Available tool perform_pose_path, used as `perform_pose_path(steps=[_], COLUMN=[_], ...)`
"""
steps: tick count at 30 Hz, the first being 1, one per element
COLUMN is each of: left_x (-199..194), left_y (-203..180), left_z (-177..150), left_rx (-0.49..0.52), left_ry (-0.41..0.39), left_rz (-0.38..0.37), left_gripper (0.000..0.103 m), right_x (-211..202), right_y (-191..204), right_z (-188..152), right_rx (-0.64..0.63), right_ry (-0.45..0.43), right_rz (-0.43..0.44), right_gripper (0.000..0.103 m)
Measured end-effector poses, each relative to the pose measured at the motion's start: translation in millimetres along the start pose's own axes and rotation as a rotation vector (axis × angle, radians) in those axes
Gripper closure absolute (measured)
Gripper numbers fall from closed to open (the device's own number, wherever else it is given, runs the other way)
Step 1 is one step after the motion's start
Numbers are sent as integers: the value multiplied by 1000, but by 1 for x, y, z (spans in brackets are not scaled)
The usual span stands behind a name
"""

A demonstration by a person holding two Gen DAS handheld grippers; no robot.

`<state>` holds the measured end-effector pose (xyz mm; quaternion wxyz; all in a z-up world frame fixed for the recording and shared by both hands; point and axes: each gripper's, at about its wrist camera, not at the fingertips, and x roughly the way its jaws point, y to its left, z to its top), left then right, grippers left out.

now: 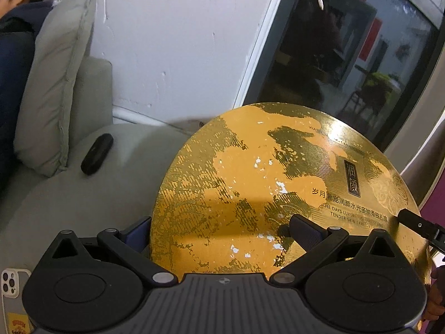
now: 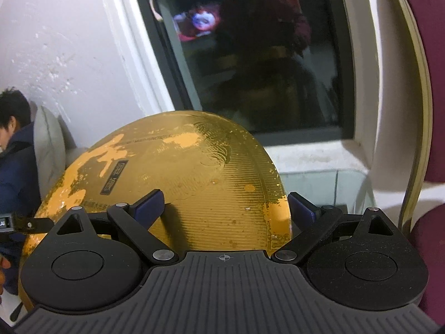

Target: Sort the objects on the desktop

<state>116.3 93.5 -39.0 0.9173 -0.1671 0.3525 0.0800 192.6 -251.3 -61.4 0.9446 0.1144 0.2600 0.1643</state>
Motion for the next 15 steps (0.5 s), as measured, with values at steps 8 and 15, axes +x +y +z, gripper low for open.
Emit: perform_pose_path(steps=[8,15], left_x=[25,34], left_y=[0,0], left_z=[-4,-7], left_rx=[15,22], left_ry=[40,53], left_rz=[0,14], left_gripper=[1,1], right_x=[15,21], right_y=[-13,-15], right_z=[-20,-24], right_rx=[39,54], right_ry=[34,54], right_rz=[-29,-30], right_gripper=[8,8])
